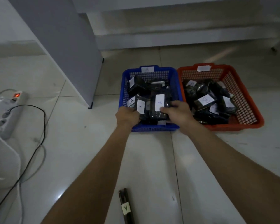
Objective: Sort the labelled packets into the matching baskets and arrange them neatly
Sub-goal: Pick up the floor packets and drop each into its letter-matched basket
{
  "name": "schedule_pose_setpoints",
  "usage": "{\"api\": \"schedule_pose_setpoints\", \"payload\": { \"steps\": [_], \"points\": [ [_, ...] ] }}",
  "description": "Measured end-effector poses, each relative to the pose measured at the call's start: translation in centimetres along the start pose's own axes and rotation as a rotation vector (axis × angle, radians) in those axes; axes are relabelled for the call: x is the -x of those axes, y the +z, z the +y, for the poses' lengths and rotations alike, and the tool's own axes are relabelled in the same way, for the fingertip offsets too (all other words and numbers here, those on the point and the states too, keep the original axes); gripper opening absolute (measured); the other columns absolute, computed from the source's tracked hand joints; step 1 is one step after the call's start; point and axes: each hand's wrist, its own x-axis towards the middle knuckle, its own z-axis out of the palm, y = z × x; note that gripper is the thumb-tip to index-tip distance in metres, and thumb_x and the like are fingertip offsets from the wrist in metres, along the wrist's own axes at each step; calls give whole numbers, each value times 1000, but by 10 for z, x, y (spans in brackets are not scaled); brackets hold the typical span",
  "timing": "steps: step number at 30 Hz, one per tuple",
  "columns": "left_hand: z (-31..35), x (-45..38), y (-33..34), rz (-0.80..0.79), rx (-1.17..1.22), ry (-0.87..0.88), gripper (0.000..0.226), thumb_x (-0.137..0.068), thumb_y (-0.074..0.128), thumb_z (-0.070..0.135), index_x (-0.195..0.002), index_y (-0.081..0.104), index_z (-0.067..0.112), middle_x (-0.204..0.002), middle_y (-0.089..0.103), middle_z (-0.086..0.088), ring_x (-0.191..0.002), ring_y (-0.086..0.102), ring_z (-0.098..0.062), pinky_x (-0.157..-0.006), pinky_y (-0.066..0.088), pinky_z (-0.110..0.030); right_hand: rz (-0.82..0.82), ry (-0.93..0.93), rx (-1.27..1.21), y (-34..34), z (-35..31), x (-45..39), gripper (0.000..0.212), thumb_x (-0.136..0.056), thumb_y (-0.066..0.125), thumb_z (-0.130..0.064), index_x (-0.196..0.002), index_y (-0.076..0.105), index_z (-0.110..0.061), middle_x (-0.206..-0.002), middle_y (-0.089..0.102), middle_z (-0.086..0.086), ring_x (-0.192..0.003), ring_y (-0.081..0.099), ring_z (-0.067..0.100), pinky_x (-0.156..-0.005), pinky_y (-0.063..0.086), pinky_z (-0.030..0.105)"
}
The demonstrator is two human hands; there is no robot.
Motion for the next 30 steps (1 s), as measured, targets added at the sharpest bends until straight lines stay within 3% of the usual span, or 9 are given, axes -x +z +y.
{"api": "schedule_pose_setpoints", "payload": {
  "steps": [3,7,12,16,20,21,25,28,30],
  "points": [
    [3,-12,1,39,-284,44,20,-84,59,12,-99,64,0,-97,65,-13,-84,60,-24,-65,45,-26,5,37,170,20,-3,-29,20,-89,73,-12,-78,61,-24,-99,72,10,-95,70,28,-81,62,48],
    [0,-17,-1,87,-401,58,17,-81,66,12,-95,58,5,-93,58,-8,-87,60,-24,-75,53,-29,42,126,289,26,8,-40,11,-87,76,-11,-85,65,-11,-96,70,15,-91,70,29,-77,63,48],
    [-12,-20,-11,34,-351,110,9,-72,71,11,-77,70,4,-75,72,-6,-62,68,-20,-57,58,-29,88,92,420,16,9,-22,36,-82,83,-17,-110,67,0,-92,66,9,-86,70,26,-84,61,45],
    [-23,14,-29,43,-78,162,18,-74,70,0,-88,73,10,-81,74,-6,-62,71,-22,-56,62,-32,197,-17,423,1,10,-2,35,-83,81,-15,-113,67,-4,-72,60,-5,-70,60,10,-87,58,35],
    [-42,60,-49,35,46,111,14,-80,75,4,-92,70,10,-81,73,-10,-50,69,-22,-47,57,-27,198,-96,389,-18,9,34,7,-85,78,-13,-86,71,-14,-78,69,1,-74,67,15,-84,60,36],
    [-47,73,-54,22,25,87,14,-80,76,6,-92,71,11,-79,74,-10,-48,69,-19,-47,56,-26,178,-101,398,-23,12,46,10,-85,78,-15,-79,71,-17,-78,71,3,-76,70,19,-83,61,38],
    [-85,123,-71,-42,-69,-48,21,-74,83,19,-91,71,14,-74,74,-8,-54,70,-18,-55,59,-31,48,-81,450,-40,37,103,15,-83,80,-21,-74,76,-10,-76,75,6,-70,70,17,-79,60,36],
    [-124,156,-76,-69,-154,-145,30,-66,86,29,-90,71,16,-79,74,-7,-70,73,-22,-72,62,-37,-102,-54,593,-59,66,151,21,-85,79,-28,-75,78,-9,-72,74,0,-62,63,5,-68,51,23],
    [-150,176,-77,-78,-284,-192,35,-67,84,35,-89,67,14,-89,71,-4,-84,69,-23,-80,58,-32,-205,2,695,-78,91,182,18,-84,80,-28,-75,79,-13,-72,73,-5,-69,65,4,-68,49,18]
  ]
}}
